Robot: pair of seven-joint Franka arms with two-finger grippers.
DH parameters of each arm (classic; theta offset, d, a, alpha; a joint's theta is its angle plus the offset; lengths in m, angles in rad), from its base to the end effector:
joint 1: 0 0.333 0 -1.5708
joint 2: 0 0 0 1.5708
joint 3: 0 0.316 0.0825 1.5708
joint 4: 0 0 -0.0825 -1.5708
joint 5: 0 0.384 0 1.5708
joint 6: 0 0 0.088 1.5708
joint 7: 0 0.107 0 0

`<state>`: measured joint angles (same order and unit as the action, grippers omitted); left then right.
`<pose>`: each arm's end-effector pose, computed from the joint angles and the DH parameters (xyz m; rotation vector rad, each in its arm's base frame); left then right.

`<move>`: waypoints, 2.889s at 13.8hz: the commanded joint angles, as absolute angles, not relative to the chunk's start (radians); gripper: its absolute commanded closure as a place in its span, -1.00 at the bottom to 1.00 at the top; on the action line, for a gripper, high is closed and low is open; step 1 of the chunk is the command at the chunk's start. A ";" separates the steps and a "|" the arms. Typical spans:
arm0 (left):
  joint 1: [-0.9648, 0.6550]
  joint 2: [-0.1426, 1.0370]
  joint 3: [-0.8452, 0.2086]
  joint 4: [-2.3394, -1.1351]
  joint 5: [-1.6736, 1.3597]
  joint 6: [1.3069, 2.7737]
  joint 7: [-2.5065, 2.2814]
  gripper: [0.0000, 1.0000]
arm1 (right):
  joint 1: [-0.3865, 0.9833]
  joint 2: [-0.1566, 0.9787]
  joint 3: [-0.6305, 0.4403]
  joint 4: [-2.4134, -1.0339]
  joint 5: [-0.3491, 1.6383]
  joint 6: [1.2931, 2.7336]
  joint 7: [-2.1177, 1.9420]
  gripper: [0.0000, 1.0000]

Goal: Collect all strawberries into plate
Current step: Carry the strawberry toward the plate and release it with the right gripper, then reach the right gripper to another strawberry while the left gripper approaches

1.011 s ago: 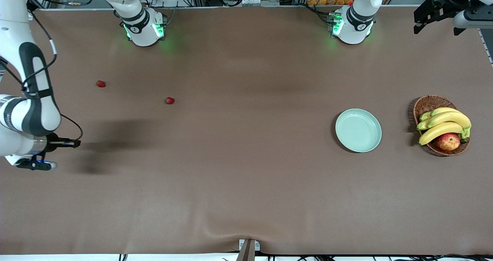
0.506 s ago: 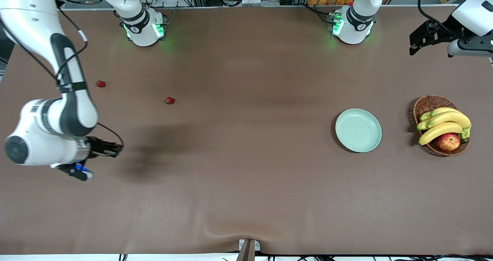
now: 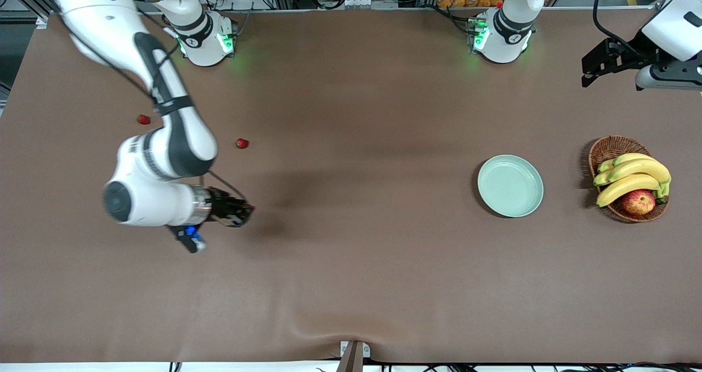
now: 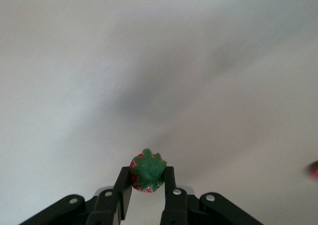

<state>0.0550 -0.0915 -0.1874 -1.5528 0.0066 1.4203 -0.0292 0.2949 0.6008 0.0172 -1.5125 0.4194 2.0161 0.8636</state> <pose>0.5050 -0.0718 0.6678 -3.1100 0.1575 0.0632 0.6576 0.2353 0.3090 -2.6491 1.0513 0.4184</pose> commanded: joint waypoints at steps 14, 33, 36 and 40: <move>0.064 -0.068 -0.183 -1.542 -0.048 1.456 -0.014 -1.00 | 0.836 0.854 0.018 -1.396 0.635 2.647 1.476 1.00; 0.043 0.089 -0.207 -1.439 -0.066 1.514 -0.011 -1.00 | 0.645 0.735 0.005 -1.391 0.368 2.128 1.186 -1.00; 0.041 0.089 -0.209 -1.436 -0.066 1.519 -0.008 -1.00 | 0.594 0.642 -0.037 -1.480 0.286 2.028 1.016 -1.00; 0.003 0.101 -0.209 -1.437 -0.063 1.519 0.035 -1.00 | 0.494 0.474 -0.049 -1.725 0.246 2.063 0.745 -1.00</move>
